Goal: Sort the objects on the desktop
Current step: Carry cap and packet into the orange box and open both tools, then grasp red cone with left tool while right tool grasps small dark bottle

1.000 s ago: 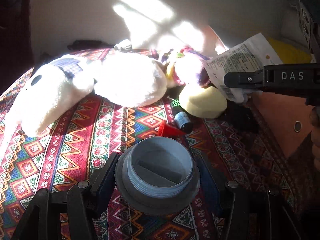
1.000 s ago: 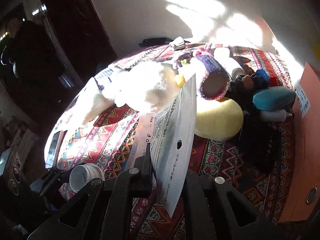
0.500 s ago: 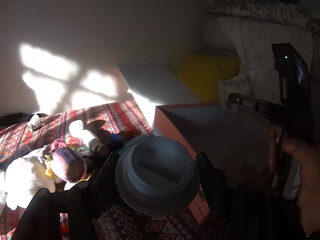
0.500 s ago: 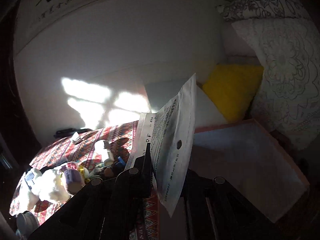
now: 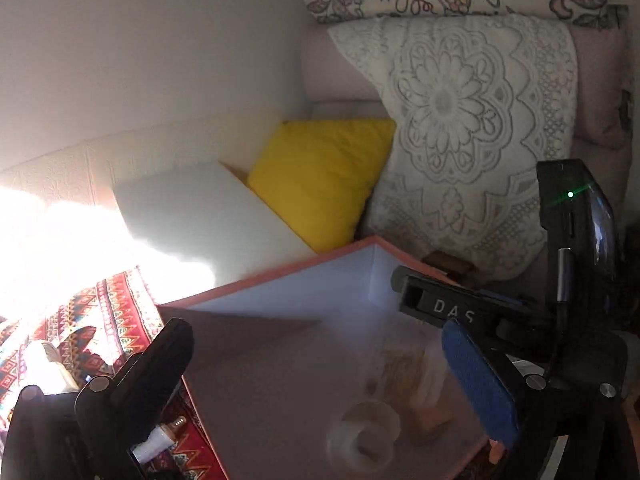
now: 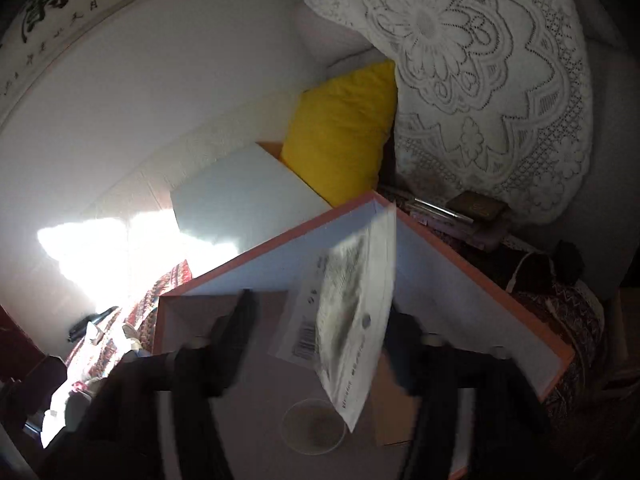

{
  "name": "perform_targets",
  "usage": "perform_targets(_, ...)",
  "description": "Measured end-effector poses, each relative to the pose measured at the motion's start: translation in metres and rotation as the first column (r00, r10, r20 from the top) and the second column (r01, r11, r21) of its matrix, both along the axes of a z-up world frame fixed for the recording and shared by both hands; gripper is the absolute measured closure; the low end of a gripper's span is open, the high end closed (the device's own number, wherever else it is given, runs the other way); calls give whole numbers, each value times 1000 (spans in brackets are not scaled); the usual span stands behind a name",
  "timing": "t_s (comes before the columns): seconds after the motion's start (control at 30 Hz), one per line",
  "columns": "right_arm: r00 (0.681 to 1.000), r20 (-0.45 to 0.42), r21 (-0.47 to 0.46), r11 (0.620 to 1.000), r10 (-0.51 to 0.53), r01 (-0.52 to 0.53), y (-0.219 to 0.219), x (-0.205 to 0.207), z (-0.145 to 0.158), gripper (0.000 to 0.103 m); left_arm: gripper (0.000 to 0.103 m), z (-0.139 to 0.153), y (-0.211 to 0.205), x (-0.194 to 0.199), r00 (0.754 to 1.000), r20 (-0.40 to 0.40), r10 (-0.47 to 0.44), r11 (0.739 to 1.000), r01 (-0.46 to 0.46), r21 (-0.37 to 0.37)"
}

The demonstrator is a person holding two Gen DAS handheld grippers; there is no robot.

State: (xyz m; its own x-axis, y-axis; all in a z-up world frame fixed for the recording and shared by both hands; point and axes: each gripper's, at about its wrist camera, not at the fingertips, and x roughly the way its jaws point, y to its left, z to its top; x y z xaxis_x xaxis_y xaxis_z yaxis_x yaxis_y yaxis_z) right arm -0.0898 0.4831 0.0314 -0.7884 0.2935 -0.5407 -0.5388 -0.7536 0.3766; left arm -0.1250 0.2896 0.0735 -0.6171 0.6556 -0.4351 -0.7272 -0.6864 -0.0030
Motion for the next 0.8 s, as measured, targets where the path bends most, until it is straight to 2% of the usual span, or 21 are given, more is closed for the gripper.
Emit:
perform_targets(0.13, 999, -44, -37, 999, -12, 10, 7, 6, 3, 6, 1, -2, -19, -4, 998, 9, 60, 998, -60, -4)
perform_targets(0.3, 995, -98, 15, 1000, 29, -28, -10, 14, 22, 6, 1, -25, -85, 10, 982, 47, 183, 983, -183, -16)
perform_targets(0.4, 982, -143, 85, 990, 122, -111, -40, 14, 37, 6, 1, -59, -145, 18, 949, 75, 307, 950, -301, -82)
perform_targets(0.47, 954, -150, 109, 963, 260, -245, -76, 6, 41, 6, 1, -84, -187, 21, 916, 95, 390, 917, -377, -130)
perform_targets(0.53, 901, -154, 124, 913, 405, -389, -112, -4, 44, 6, 1, -112, -229, 14, 875, 129, 467, 878, -442, -182)
perform_targets(0.57, 864, -154, 108, 877, 480, -468, -133, -10, 42, 6, 1, -126, -248, 10, 856, 142, 497, 860, -465, -209)
perform_targets(0.63, 765, -147, -8, 773, 627, -635, -176, -30, 26, 7, 1, -148, -278, -2, 830, 163, 534, 836, -489, -247)
perform_targets(0.73, 625, -90, -219, 597, 775, -772, -240, -60, -11, 11, 3, -176, -306, -23, 827, 209, 522, 841, -458, -289)
perform_targets(0.8, 565, -17, -330, 529, 825, -782, -279, -78, -40, 19, 8, -188, -315, -38, 826, 231, 513, 845, -440, -304)
